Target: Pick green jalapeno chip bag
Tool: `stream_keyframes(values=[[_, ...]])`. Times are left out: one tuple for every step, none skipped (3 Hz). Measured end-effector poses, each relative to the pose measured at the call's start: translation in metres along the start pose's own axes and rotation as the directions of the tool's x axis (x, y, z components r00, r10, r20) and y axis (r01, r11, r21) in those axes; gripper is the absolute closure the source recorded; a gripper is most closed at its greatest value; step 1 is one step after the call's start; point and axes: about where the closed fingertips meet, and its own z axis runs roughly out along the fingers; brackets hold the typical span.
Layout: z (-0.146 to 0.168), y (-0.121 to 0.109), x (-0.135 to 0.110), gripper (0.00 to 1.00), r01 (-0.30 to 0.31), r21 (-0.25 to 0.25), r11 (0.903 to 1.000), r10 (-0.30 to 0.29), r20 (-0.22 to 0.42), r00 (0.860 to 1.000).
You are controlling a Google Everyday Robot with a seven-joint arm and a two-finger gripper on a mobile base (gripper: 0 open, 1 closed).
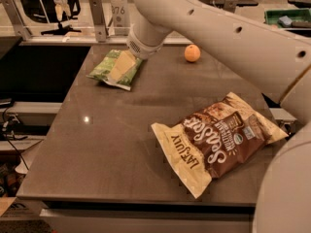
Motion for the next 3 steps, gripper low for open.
stream_keyframes(values=[[0.019,0.014,-0.010,0.00,-0.004,-0.008,1.0000,0.004,0.013,1.000],[0.034,0.021,-0.018,0.00,0.002,-0.011,0.9999,-0.001,0.024,1.000],[0.048,0.025,-0.024,0.00,0.029,-0.008,0.9995,-0.029,0.042,0.999]])
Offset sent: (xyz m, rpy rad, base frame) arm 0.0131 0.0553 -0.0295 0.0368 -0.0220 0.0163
